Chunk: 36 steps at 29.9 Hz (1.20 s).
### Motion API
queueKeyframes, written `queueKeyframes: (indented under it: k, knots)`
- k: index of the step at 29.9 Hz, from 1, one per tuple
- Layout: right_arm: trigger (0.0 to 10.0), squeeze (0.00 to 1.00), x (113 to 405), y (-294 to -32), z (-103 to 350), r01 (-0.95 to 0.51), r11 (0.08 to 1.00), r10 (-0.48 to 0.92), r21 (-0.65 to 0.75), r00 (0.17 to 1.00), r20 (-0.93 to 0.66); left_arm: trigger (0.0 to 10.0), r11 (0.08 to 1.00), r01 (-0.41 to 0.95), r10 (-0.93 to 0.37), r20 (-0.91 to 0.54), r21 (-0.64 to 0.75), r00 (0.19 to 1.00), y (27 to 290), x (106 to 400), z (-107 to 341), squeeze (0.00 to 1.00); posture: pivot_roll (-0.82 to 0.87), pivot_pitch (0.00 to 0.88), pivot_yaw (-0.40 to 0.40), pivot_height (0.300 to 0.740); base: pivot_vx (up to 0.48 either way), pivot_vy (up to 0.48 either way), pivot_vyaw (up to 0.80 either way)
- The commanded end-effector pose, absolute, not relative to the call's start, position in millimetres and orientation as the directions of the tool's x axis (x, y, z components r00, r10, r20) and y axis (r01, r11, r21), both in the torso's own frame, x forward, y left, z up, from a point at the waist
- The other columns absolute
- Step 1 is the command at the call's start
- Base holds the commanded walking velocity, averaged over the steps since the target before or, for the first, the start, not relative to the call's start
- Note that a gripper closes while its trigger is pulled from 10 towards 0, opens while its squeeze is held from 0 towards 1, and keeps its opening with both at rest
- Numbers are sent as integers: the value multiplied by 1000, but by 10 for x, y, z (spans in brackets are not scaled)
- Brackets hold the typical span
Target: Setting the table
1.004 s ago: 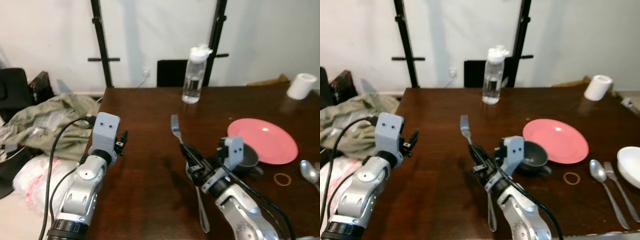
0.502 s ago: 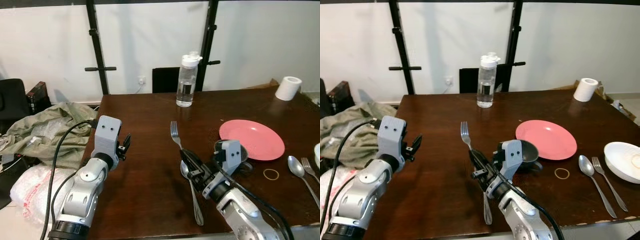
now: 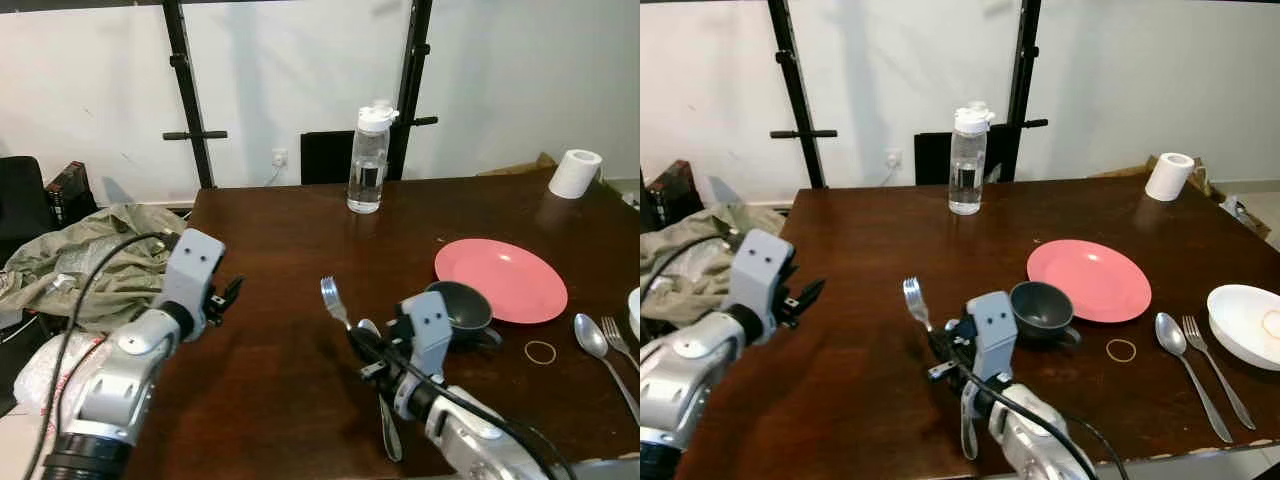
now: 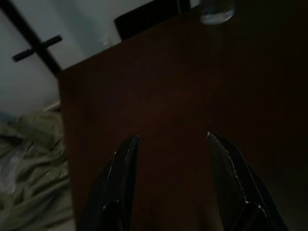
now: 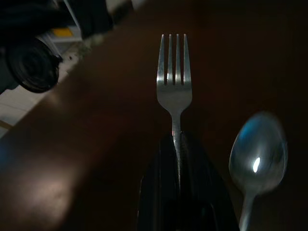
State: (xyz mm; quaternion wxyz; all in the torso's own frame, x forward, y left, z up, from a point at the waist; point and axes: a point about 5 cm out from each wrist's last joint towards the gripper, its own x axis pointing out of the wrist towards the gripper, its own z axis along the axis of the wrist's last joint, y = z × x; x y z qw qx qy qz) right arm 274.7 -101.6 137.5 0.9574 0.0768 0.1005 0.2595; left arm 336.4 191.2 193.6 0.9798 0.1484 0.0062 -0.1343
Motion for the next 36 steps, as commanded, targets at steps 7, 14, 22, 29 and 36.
queueKeyframes:
  k: [7, 14, 22, 29, 36]
  knots:
    - [10000, 0, 2789, -925, 1102, -222, 909, 342, 354, 882, -325, 10000, 926, 275, -264, -76, 259, 962, 1844, 3348, 1832, 0, 76, 67, 57, 740, 0, 0, 0]
    - [10000, 0, 2834, -940, 1044, -86, 894, 261, 439, 897, -357, 10000, 909, 340, -327, -96, 239, 940, 1633, 3295, 1733, 0, 72, 70, 58, 740, 0, 0, 0]
    - [10000, 0, 2690, -902, 1059, -91, 894, 278, 438, 881, -383, 10000, 904, 362, -347, -105, 227, 932, 1542, 3275, 1675, 0, 58, 77, 53, 740, 0, 0, 0]
    - [10000, 0, 2663, -777, 1159, -222, 870, 388, 441, 860, -331, 10000, 905, 365, -351, -101, 219, 931, 1492, 3287, 1669, 0, 51, 77, 52, 740, 0, 0, 0]
    - [10000, 0, 2697, -754, 1138, -200, 886, 364, 418, 858, -361, 10000, 905, 367, -353, -99, 215, 930, 1463, 3287, 1665, 0, 50, 75, 48, 740, 0, 0, 0]
